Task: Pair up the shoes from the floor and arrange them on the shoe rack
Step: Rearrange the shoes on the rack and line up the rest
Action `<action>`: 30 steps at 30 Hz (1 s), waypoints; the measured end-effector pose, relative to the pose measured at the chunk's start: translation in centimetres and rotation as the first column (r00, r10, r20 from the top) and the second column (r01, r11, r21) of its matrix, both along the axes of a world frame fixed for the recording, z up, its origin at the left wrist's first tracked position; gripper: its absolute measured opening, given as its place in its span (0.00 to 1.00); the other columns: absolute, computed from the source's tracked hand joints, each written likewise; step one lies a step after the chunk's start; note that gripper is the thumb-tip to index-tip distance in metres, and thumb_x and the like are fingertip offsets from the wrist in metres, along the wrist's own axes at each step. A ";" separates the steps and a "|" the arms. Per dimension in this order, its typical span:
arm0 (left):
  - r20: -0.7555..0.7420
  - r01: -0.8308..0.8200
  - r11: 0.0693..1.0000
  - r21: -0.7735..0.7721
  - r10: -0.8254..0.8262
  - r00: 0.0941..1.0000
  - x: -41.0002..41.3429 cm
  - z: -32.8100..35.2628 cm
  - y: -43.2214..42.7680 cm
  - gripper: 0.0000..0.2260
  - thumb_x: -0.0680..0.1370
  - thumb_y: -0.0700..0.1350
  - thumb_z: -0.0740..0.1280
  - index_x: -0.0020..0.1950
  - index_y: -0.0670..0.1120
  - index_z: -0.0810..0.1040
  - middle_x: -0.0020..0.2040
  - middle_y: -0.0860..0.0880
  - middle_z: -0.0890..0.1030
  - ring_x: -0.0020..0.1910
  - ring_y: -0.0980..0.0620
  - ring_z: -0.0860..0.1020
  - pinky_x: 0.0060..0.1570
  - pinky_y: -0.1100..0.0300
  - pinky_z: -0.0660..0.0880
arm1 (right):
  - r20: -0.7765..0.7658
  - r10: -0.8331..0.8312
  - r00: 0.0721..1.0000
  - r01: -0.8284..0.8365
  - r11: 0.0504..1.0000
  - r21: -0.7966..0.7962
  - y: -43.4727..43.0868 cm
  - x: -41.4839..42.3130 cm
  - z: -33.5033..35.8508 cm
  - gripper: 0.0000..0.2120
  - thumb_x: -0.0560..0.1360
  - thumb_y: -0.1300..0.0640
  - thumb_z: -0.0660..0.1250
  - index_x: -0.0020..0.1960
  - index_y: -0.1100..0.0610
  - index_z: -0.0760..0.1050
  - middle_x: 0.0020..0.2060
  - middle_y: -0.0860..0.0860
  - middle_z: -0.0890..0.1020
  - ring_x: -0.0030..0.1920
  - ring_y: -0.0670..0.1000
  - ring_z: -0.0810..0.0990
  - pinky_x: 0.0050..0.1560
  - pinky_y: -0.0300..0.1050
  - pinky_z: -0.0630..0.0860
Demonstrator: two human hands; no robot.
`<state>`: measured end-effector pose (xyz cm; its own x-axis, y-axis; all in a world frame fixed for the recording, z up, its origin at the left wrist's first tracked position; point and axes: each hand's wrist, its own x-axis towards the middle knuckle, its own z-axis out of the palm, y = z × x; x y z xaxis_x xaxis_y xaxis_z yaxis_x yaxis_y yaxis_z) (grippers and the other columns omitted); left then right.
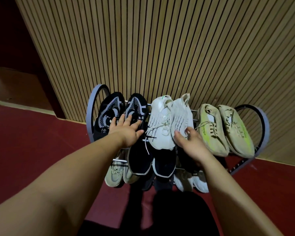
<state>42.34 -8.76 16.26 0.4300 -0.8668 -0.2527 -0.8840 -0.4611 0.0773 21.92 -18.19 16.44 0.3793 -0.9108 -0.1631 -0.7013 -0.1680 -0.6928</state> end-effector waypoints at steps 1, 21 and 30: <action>-0.001 -0.002 1.000 0.001 0.002 1.000 0.0 0.0 0.0 0.25 0.81 0.61 0.44 0.77 0.57 0.46 0.78 0.48 0.41 0.76 0.46 0.38 0.72 0.45 0.36 | 0.047 -0.086 0.995 0.084 0.996 0.038 -0.3 0.5 -0.1 0.35 0.74 0.39 0.63 0.74 0.54 0.58 0.73 0.57 0.61 0.73 0.57 0.60 0.73 0.51 0.57; 0.007 -0.007 1.000 -0.007 0.007 1.000 -0.1 -0.3 0.0 0.25 0.81 0.61 0.44 0.77 0.58 0.46 0.78 0.47 0.42 0.76 0.46 0.39 0.72 0.45 0.36 | 0.075 -0.153 0.985 0.123 0.943 0.311 -0.9 3.0 0.9 0.48 0.69 0.34 0.66 0.77 0.52 0.45 0.74 0.56 0.60 0.71 0.61 0.62 0.71 0.56 0.62; -0.021 0.003 1.000 -0.005 -0.003 1.000 0.2 -0.1 -0.1 0.26 0.81 0.60 0.45 0.78 0.56 0.45 0.78 0.47 0.42 0.76 0.46 0.38 0.72 0.45 0.35 | 0.339 -0.084 0.937 0.061 0.995 0.077 -1.8 0.4 3.6 0.30 0.74 0.52 0.67 0.72 0.56 0.60 0.56 0.49 0.75 0.52 0.50 0.75 0.52 0.41 0.69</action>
<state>42.59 -8.88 16.17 0.4222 -0.8692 -0.2574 -0.8833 -0.4583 0.0987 22.33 -19.99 20.06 0.3556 -0.9298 -0.0946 -0.4291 -0.0725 -0.9004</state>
